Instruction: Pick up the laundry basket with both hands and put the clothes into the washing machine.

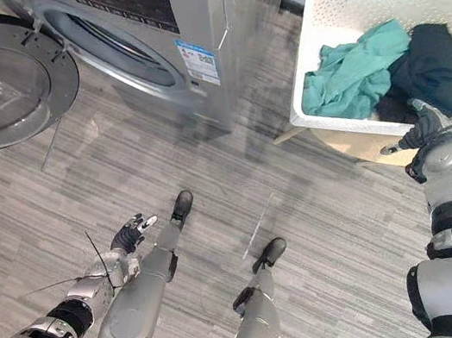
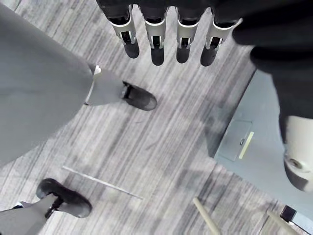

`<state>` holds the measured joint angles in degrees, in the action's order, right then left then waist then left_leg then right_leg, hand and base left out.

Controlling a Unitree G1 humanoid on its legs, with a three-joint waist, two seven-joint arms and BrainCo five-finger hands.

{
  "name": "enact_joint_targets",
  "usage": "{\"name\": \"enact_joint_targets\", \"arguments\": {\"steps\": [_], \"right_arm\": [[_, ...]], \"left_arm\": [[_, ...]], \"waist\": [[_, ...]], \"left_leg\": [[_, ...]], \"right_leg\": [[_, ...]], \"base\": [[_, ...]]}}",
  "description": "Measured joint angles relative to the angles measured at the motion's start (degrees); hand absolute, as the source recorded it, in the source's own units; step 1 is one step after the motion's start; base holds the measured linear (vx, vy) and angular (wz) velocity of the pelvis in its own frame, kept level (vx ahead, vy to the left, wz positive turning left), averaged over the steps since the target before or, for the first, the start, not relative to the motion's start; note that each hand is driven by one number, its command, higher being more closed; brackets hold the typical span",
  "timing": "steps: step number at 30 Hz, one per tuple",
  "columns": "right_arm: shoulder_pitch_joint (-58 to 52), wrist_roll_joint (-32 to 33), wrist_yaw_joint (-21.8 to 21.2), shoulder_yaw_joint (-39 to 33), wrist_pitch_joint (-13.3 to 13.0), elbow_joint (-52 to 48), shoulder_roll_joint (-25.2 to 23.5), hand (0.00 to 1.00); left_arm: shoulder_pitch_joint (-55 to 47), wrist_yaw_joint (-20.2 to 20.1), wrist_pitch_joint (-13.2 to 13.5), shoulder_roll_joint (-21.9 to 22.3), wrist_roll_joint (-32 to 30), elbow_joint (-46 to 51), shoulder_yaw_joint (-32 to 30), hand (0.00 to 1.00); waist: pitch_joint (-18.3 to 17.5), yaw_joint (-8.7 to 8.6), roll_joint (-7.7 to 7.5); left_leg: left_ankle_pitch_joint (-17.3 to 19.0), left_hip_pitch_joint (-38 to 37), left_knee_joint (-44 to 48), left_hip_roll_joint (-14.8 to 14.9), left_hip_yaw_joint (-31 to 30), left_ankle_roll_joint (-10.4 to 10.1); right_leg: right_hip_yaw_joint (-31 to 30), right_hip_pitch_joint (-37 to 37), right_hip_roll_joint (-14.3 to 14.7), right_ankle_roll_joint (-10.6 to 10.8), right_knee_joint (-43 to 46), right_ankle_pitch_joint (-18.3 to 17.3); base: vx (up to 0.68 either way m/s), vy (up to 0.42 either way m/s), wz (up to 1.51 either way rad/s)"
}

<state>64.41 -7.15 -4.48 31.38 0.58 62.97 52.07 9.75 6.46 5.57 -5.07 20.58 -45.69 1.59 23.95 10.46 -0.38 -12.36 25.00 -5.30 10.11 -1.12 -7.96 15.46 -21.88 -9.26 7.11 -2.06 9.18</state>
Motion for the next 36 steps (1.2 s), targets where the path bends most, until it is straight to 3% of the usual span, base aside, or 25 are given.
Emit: {"name": "enact_joint_targets", "arguments": {"steps": [3, 7, 12, 18, 22, 27, 36], "right_arm": [[0.07, -0.29, -0.08, -2.78, 1.13, 1.87, 0.11, 0.00], [0.18, -4.87, 3.14, -7.61, 1.32, 2.79, 0.15, 0.00], [2.62, -3.45, 8.19, -13.36, 1.98, 1.82, 0.14, 0.00], [10.72, -1.35, 13.45, -13.80, 1.55, 0.64, 0.08, 0.00], [14.33, -1.38, 14.41, -12.25, 0.67, 0.84, -0.71, 0.00], [14.70, -1.50, 14.15, -5.15, 0.36, 0.99, -4.14, 0.00], [14.89, -1.53, 10.65, 4.78, -0.23, 1.44, -4.72, 0.00]], "left_arm": [[-0.05, -0.09, -0.22, -1.65, -0.46, -0.01, -0.06, 0.00], [-0.07, -0.07, -0.26, -2.54, -1.02, -0.01, -1.81, 0.00], [-0.10, 0.14, -0.22, -2.54, -1.07, -0.91, -2.39, 0.00], [-0.20, 1.29, -0.01, -2.28, -1.08, -2.05, -3.43, 0.00], [-0.20, 1.92, 0.58, -2.33, -1.00, -2.10, -3.42, 0.00], [-0.18, 2.46, 1.68, -2.27, -0.94, -1.59, -2.44, 0.00], [-0.16, 2.42, 1.84, -0.85, -0.86, -0.81, -1.11, 0.00]], "waist": [[-0.52, -0.12, -0.87], [-1.21, -0.18, -2.05], [-1.36, -0.25, -2.30], [-1.35, -0.20, -2.31], [-1.34, -0.08, -2.31], [-1.33, 0.03, -2.29], [-1.27, 0.28, -2.19]], "left_leg": [[0.00, -0.73, -0.02, 0.04, 0.13, 0.00], [0.00, -1.19, -0.02, 0.04, 0.30, 0.01], [0.00, -1.28, -0.02, 0.04, 0.27, 0.00], [0.01, -1.10, -0.02, 0.09, 0.20, 0.00], [-0.01, 1.14, -0.02, -0.01, -0.62, -0.01], [-0.36, 2.98, -0.02, -0.20, -1.86, -0.11], [-0.46, 4.94, -0.02, -1.32, -3.44, -0.15]], "right_leg": [[-0.21, 0.59, 0.03, -0.01, -0.06, 0.02], [-0.57, 0.92, 0.05, -0.09, -0.06, 0.13], [-0.55, 1.03, 0.06, -0.09, -0.06, 0.15], [-0.47, 0.83, 0.08, -0.10, -0.01, 0.16], [0.49, -0.74, 0.02, -0.09, 0.10, 0.15], [1.73, -1.78, -0.12, 0.18, 0.12, -0.09], [3.50, -3.95, -1.77, 0.77, 3.71, -2.70]], "base": [[-0.04, -0.003, -0.02], [-0.01, -0.001, -0.01], [0.00, 0.000, 0.00], [-0.01, -0.001, 0.01], [-0.03, 0.003, 0.08], [-0.01, 0.004, 0.09], [0.02, 0.020, 0.13]]}}
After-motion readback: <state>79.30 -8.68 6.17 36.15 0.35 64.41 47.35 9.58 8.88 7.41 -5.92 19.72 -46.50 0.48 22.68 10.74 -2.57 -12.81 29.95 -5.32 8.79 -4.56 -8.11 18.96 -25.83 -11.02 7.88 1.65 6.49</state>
